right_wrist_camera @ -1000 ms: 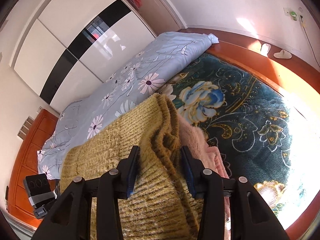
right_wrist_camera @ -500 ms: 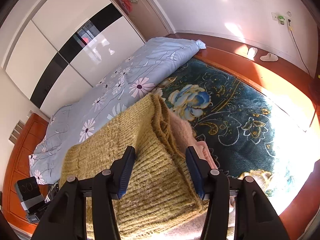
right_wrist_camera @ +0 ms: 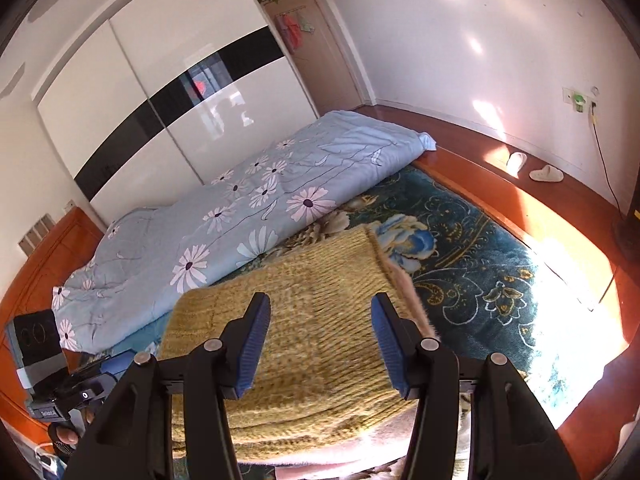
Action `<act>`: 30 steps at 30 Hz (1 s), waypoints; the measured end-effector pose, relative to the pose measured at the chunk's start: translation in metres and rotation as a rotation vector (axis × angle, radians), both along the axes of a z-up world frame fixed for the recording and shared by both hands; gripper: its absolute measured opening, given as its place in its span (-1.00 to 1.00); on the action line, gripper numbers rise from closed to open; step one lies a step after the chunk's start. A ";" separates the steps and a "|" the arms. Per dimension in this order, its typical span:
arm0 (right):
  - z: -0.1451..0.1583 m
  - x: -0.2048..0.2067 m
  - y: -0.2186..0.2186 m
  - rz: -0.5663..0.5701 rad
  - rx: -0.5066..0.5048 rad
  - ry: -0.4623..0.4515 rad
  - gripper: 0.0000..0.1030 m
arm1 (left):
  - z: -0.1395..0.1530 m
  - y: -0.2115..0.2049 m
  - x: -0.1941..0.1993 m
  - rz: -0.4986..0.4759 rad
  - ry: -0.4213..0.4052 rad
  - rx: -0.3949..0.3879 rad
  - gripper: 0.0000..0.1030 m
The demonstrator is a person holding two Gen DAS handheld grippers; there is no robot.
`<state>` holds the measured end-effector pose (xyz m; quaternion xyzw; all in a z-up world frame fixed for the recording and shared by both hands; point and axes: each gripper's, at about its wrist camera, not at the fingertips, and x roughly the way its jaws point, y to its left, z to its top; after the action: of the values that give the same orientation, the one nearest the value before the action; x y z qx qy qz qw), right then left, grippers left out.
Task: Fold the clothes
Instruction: 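Lower the yellow sweater onto the pink sweater atop the stack and open both grippers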
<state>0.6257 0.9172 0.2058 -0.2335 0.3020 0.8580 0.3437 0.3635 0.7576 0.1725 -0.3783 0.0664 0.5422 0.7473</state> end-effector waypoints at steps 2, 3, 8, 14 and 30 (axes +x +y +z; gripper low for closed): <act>-0.005 -0.011 -0.006 0.031 0.007 -0.024 0.05 | -0.008 0.007 0.010 -0.024 -0.001 -0.026 0.22; -0.009 -0.014 -0.009 0.043 0.008 -0.040 0.05 | -0.012 0.008 0.015 -0.033 0.004 -0.037 0.22; -0.048 -0.017 -0.013 0.070 -0.002 -0.148 0.05 | -0.033 0.002 0.032 -0.077 0.026 -0.056 0.23; -0.070 -0.004 -0.019 0.085 0.022 -0.155 0.08 | -0.043 0.003 0.040 -0.095 0.038 -0.061 0.23; -0.057 -0.008 -0.034 0.059 0.065 -0.186 0.14 | -0.036 -0.001 0.048 -0.064 0.066 -0.078 0.27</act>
<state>0.6174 0.8831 0.1488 -0.3096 0.2337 0.8517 0.3524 0.4118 0.7564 0.1366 -0.3866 0.1242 0.5274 0.7463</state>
